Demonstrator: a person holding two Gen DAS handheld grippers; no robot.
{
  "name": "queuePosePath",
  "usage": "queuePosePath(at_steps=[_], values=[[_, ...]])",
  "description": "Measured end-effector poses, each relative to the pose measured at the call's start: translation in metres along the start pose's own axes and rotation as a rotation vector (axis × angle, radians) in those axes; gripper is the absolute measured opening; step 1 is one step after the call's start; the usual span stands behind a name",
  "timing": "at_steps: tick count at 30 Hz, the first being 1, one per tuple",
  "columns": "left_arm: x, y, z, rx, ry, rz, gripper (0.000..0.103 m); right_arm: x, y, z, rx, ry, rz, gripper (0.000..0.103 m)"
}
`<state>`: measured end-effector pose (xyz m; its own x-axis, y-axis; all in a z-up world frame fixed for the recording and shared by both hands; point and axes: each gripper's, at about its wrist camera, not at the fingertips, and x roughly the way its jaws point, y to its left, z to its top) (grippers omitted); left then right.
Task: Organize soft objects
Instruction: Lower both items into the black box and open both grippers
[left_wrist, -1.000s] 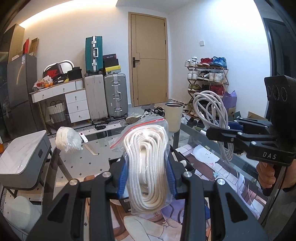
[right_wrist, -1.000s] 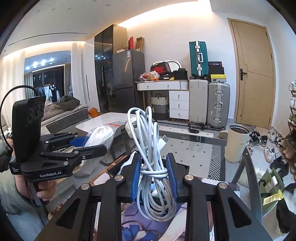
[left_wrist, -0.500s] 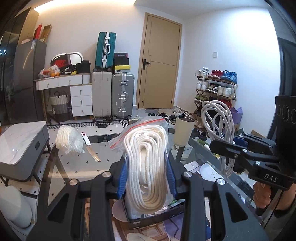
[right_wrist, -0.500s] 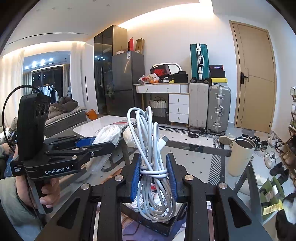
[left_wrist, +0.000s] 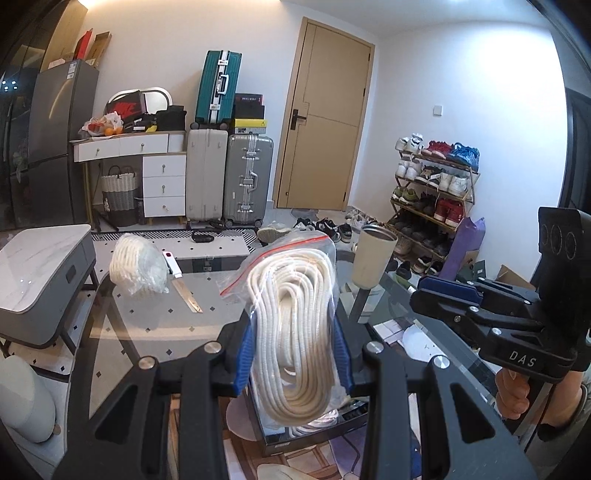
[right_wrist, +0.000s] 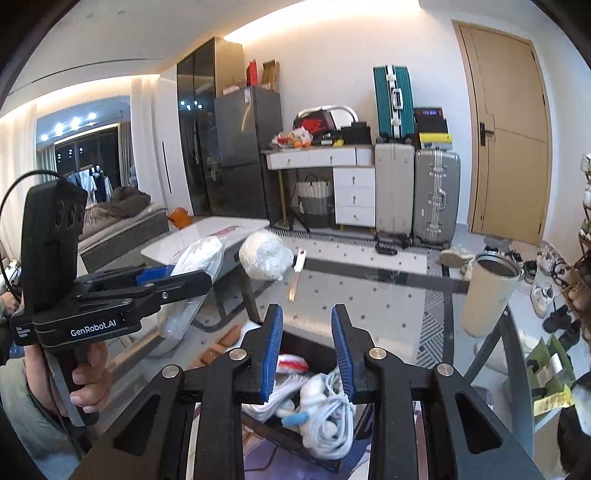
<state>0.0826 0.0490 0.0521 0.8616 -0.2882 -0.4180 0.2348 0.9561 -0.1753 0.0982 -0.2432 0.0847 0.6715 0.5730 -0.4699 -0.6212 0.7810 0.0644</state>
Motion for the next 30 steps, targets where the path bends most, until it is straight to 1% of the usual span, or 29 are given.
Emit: queuePosePath(at_steps=[4,9,17,19,23,24,26,28,30], values=[[0.010,-0.002,-0.005,0.012,0.043,0.000,0.036,0.005,-0.003,-0.001,0.007,0.030,-0.013,0.028],[0.026,-0.004,-0.011,0.015,0.125,-0.008,0.036,0.016,-0.003,-0.006,0.010,0.086,-0.023,0.028],[0.052,-0.011,-0.025,0.043,0.262,-0.014,0.036,0.046,-0.009,-0.024,0.021,0.268,-0.054,0.028],[0.057,-0.014,-0.030,0.053,0.297,-0.025,0.036,0.053,-0.010,-0.028,0.025,0.300,-0.057,0.028],[0.071,-0.021,-0.041,0.074,0.371,-0.018,0.036,0.073,-0.012,-0.041,0.022,0.393,-0.059,0.028],[0.077,-0.023,-0.046,0.078,0.399,-0.022,0.036,0.077,-0.011,-0.044,0.018,0.405,-0.059,0.028],[0.082,-0.024,-0.054,0.074,0.416,-0.020,0.036,0.079,-0.009,-0.046,-0.003,0.406,-0.064,0.028],[0.086,-0.027,-0.059,0.080,0.440,-0.023,0.036,0.082,-0.008,-0.048,-0.013,0.426,-0.067,0.028],[0.087,-0.028,-0.062,0.069,0.455,-0.029,0.036,0.087,-0.006,-0.051,-0.001,0.475,-0.065,0.028]])
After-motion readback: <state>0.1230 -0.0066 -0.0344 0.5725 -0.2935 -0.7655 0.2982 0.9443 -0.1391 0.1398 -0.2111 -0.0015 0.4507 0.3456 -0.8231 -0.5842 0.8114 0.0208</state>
